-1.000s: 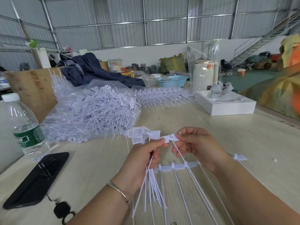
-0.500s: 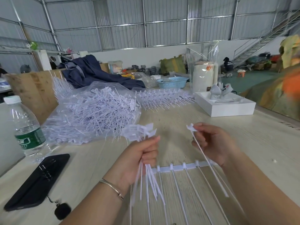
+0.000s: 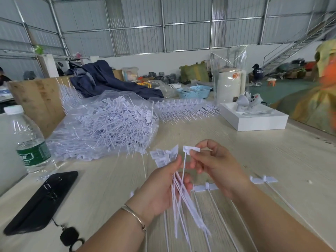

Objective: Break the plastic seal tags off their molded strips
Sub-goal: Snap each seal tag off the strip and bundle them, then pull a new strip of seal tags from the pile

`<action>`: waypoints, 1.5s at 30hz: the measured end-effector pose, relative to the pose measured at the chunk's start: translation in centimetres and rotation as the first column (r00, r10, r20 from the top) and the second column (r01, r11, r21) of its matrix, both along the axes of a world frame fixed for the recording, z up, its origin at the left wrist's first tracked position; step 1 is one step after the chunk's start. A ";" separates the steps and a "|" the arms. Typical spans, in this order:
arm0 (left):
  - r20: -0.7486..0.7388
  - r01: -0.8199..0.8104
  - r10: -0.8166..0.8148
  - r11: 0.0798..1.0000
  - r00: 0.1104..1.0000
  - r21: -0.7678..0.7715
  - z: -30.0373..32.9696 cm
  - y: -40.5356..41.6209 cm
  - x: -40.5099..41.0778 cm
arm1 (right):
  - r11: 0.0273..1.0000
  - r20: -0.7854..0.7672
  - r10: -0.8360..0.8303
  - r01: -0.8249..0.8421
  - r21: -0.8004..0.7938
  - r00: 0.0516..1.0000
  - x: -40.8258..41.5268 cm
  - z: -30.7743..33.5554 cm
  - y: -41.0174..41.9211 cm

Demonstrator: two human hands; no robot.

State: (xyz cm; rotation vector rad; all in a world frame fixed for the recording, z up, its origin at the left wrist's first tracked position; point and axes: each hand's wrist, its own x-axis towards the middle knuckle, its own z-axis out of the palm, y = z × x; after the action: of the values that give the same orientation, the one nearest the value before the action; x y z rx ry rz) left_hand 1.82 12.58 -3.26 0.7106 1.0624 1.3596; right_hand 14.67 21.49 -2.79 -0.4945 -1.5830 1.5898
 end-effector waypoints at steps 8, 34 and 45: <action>0.361 -0.305 0.217 0.930 0.907 0.207 1.2 0.1 -1.3 | 0.907 0.285 0.418 -0.383 -0.172 0.862 -0.9 -0.3 -2.4; -0.702 -0.467 0.615 0.769 0.358 0.436 4.4 1.9 -6.0 | 0.995 0.267 0.014 -0.039 0.088 0.964 -0.4 0.1 -1.6; -0.719 -0.735 -0.482 0.675 -0.501 0.060 5.6 5.5 -17.6 | 0.999 0.166 0.005 -0.012 0.041 0.986 -0.5 0.0 -1.0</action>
State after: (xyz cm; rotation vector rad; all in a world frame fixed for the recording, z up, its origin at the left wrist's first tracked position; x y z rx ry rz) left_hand -15.78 18.09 2.35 1.0822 3.3038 -0.3974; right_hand 14.17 20.49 -2.81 -0.6114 -1.7411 1.5515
